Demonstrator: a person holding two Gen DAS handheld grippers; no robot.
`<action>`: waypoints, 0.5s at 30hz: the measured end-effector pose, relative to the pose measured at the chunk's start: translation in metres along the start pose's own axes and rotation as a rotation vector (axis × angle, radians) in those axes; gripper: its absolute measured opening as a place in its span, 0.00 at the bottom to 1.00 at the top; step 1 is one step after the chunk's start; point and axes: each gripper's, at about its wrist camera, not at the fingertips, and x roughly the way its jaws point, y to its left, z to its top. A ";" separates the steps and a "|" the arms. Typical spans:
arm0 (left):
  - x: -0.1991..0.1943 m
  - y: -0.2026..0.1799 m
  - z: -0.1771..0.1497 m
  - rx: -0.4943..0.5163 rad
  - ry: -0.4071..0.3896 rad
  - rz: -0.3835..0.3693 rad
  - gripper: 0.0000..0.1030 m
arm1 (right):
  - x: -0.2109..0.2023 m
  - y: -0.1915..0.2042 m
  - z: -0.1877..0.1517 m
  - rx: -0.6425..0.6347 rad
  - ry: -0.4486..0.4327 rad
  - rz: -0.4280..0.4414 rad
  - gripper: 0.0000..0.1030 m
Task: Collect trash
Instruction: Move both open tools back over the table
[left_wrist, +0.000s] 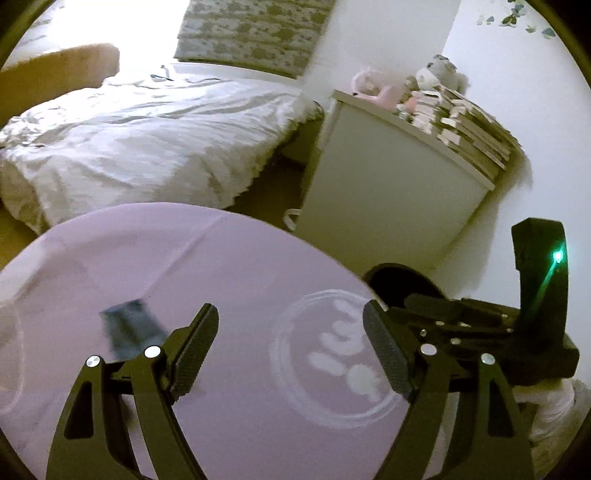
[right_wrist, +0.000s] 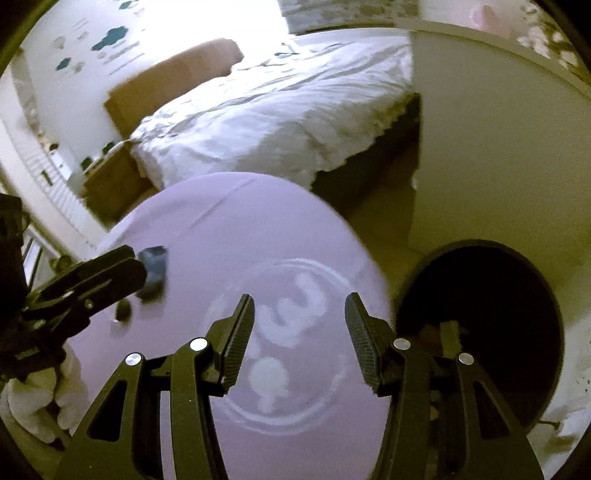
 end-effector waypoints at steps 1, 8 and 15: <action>-0.003 0.006 -0.002 0.000 -0.001 0.024 0.78 | 0.003 0.007 0.001 -0.007 0.004 0.007 0.50; -0.021 0.053 -0.018 0.002 0.010 0.167 0.78 | 0.033 0.054 0.006 -0.072 0.040 0.049 0.50; -0.020 0.096 -0.043 0.022 0.087 0.294 0.78 | 0.067 0.101 0.011 -0.154 0.052 0.080 0.50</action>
